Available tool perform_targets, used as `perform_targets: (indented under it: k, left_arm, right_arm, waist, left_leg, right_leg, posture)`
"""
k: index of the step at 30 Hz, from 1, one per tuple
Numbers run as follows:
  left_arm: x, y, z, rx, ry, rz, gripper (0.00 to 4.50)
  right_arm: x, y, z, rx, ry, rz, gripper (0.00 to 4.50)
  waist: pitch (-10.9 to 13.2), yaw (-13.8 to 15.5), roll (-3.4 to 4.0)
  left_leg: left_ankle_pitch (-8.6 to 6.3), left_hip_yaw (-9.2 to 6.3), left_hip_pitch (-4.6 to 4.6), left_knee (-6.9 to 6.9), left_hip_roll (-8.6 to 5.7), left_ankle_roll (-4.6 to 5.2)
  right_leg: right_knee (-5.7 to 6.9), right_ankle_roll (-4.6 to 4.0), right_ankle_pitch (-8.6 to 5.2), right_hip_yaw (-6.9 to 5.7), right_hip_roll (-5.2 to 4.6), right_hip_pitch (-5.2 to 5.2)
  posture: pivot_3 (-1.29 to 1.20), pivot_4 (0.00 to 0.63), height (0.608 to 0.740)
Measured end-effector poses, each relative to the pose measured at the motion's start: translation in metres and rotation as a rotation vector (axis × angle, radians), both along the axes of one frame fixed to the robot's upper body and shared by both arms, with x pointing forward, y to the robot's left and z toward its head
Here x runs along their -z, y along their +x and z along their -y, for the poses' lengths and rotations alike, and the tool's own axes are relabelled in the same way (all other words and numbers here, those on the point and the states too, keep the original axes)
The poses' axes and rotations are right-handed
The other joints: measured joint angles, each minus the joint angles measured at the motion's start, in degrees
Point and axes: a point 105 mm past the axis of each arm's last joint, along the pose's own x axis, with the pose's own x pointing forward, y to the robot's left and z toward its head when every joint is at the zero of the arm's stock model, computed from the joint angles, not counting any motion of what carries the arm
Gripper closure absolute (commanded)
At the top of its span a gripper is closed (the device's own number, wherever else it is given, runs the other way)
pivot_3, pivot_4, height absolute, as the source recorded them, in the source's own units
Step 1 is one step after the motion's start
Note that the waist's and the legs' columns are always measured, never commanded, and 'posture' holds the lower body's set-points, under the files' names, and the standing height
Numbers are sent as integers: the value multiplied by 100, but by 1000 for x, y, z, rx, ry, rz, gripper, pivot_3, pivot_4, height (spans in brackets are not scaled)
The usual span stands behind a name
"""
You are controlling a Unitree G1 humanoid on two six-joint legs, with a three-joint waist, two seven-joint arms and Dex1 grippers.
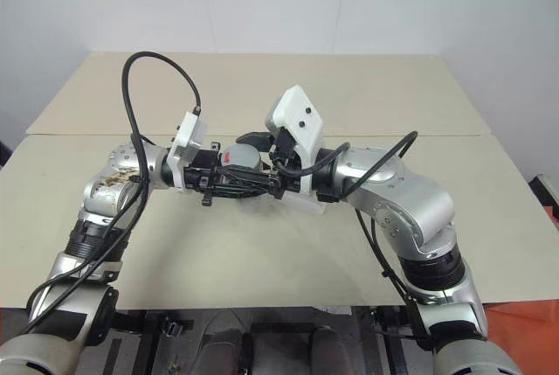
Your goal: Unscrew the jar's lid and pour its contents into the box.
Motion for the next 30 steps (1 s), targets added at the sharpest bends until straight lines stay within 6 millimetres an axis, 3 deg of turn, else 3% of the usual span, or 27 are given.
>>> perform_targets:
  k: [7, 14, 20, 25, 30]
  left_arm:
    - [3, -6, 1, 53, 21, 4, 2540]
    - [14, -31, 13, 293, 84, 1, 2540]
    - [15, -35, 11, 322, 112, 9, 2540]
    - [8, -30, 2, 288, 83, 30, 2540]
    - [8, -28, -4, 246, 63, 29, 2540]
  right_arm:
    - [4, -5, 2, -91, -18, 9, 1743]
    - [16, -16, 13, -534, -54, 31, 1743]
    - [16, -7, 6, -751, -127, 56, 1743]
    - [27, 3, 3, -731, -151, 41, 181]
    - [28, 4, 7, -657, -129, 65, 82]
  waist:
    - [0, 1, 0]
    - [1, -2, 1]
    - [3, -51, 5]
    - [4, 20, 6]
    - [6, 24, 8]
  left_leg:
    - [0, 1, 0, 0, -1, 0]
    - [0, 2, 5, 1, 1, 0]
    - [0, 1, 11, -3, 8, 0]
    - [0, 0, 1, 3, 5, -1]
    - [0, -1, 0, 3, 6, -1]
  right_leg:
    - [-9, 0, 0, 0, 0, 1]
    - [-14, 0, 0, 0, 2, 4]
    - [4, -2, -1, 2, 9, 0]
    - [8, -2, -1, -7, 1, 1]
    - [12, -2, -1, -8, 2, 0]
  posture:
    - [0, 150, 740]
    - [0, 150, 740]
    - [0, 150, 740]
    - [0, 150, 740]
    - [0, 150, 740]
